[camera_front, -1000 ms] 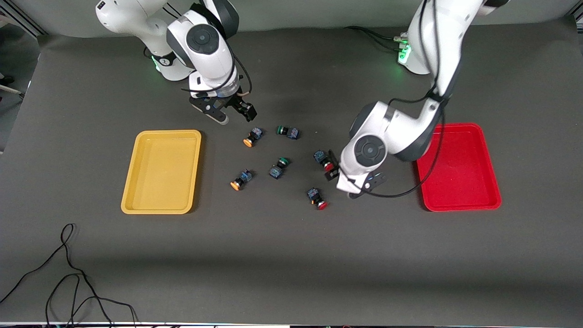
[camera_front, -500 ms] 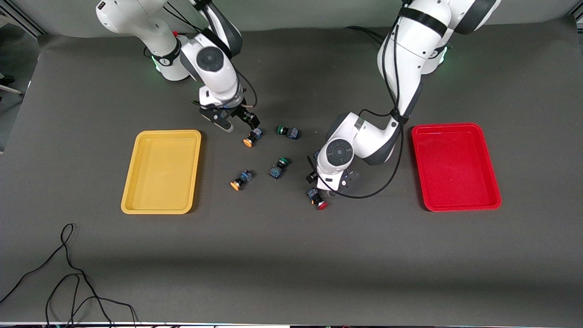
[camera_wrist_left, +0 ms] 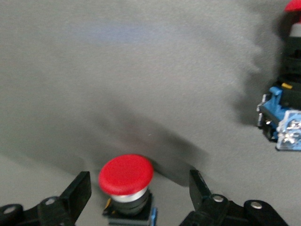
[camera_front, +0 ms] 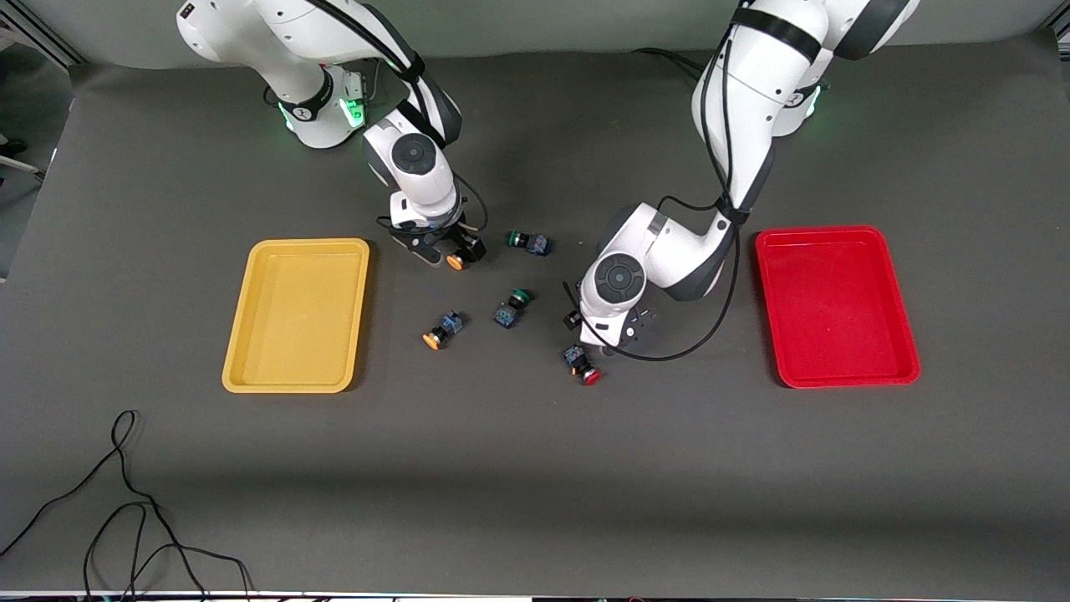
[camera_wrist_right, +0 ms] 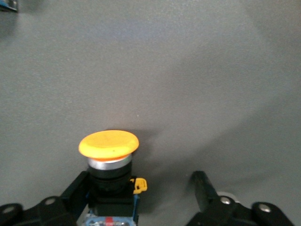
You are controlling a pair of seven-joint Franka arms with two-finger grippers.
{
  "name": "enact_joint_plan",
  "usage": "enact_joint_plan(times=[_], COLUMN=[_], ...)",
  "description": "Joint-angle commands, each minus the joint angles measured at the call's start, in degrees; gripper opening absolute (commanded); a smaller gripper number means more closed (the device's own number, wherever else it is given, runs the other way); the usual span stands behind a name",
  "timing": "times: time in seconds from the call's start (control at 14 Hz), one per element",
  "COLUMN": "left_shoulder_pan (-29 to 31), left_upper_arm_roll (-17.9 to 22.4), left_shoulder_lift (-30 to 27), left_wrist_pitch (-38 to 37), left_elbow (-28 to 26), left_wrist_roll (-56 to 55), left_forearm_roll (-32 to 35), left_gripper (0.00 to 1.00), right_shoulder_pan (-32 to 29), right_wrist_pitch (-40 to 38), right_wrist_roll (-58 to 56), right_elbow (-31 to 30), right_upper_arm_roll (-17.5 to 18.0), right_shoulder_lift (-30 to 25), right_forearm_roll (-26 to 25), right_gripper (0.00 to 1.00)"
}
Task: Place red and yellow buttons in trays
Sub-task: 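Grasp the yellow button with the right gripper while the left gripper grasps the red, then carry the yellow button to the yellow tray while the left gripper carries red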
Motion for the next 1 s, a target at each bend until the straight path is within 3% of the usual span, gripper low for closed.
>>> enact_joint_plan(times=[0.0,0.07,0.14,0.29,0.43,0.57,0.79,0.93], left_shoulder_pan=[-0.36,-0.27,-0.27,-0.10,0.17,1.83,8.32,13.32], left_upper_arm_roll=[0.56,0.56,0.56,0.56,0.56,0.91,0.73,0.99], left_shoulder_lift=[-4.71,-5.51,-6.04,-6.22,-7.35,-9.81,-15.16,-17.28], left_wrist_pitch=[-2.16,-2.25,-2.33,-2.34,-2.94,-8.81,-19.35,-25.51], left_elbow=[-4.22,-5.10,-5.63,-5.81,-5.73,-4.59,-4.14,-4.14], left_wrist_roll=[0.05,0.66,1.45,1.55,1.63,4.69,15.22,24.09], left_forearm_roll=[-0.25,-0.25,-0.25,-0.25,-0.25,-0.25,-0.33,-0.25], left_gripper=[0.58,0.29,0.00,0.00,0.00,0.00,0.00,0.00], right_shoulder_pan=[0.94,0.85,0.77,0.77,0.68,0.15,0.24,0.24], right_wrist_pitch=[-0.68,-0.95,-1.04,-3.74,-10.49,-22.24,-41.15,-46.46], right_wrist_roll=[0.60,0.33,-0.02,-0.11,-0.19,-1.68,-7.73,-17.54], right_elbow=[1.26,1.35,1.70,3.02,6.35,12.05,23.73,27.71], right_upper_arm_roll=[-0.63,-0.63,-0.63,-0.71,-0.98,-1.41,-5.45,-8.69], right_shoulder_lift=[-0.07,-0.16,-0.34,-0.86,-2.52,-5.94,-8.51,-10.35], right_forearm_roll=[0.59,0.59,0.59,0.50,0.15,0.06,0.24,0.32], right_gripper=[0.38,0.19,0.10,0.01,0.00,0.00,0.00,0.00])
